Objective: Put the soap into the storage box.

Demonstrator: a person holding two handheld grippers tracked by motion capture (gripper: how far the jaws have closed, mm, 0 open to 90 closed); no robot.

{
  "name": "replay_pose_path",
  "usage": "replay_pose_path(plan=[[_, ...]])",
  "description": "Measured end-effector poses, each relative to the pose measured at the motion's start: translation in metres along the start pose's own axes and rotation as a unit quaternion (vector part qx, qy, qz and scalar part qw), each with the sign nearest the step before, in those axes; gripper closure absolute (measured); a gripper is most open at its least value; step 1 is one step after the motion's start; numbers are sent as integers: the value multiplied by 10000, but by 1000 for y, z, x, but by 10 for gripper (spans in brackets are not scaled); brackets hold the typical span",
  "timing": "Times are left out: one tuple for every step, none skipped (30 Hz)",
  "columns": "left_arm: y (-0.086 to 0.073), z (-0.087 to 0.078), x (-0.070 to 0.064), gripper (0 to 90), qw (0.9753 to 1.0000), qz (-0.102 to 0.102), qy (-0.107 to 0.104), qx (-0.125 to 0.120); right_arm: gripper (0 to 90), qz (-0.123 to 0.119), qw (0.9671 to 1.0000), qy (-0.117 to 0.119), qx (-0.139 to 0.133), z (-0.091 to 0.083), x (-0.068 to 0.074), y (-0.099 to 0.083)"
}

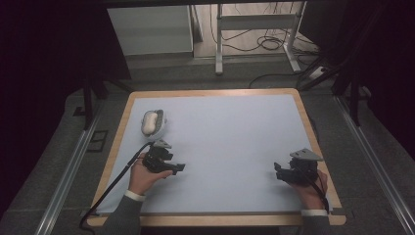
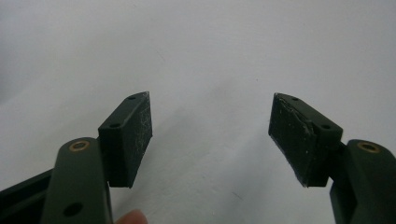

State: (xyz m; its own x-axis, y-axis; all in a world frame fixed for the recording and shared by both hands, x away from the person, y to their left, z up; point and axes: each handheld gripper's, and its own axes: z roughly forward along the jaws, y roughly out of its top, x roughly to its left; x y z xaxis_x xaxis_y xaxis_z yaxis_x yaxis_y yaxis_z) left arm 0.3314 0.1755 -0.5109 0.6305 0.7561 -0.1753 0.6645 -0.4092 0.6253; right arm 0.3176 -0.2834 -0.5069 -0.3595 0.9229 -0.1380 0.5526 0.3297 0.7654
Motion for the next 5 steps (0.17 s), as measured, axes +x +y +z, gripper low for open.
replay_pose_path(plan=[[0, 1, 0, 302, 10000, 1, 4, -12, 126, -1, 10000, -1, -1, 0, 0, 0], [0, 2, 1, 299, 10000, -16, 22, -26, 126, 0, 10000, 3, -3, 0, 0, 0], [-1, 2, 2, 293, 10000, -15, 29, -10, 126, -12, 10000, 11, -16, 0, 0, 0], [-1, 3, 3, 288, 10000, -21, 48, -5, 126, -16, 10000, 11, -17, 0, 1, 1], [-2, 4, 3, 283, 10000, -38, 76, -2, 126, -14, 10000, 30, -36, 0, 1, 1]])
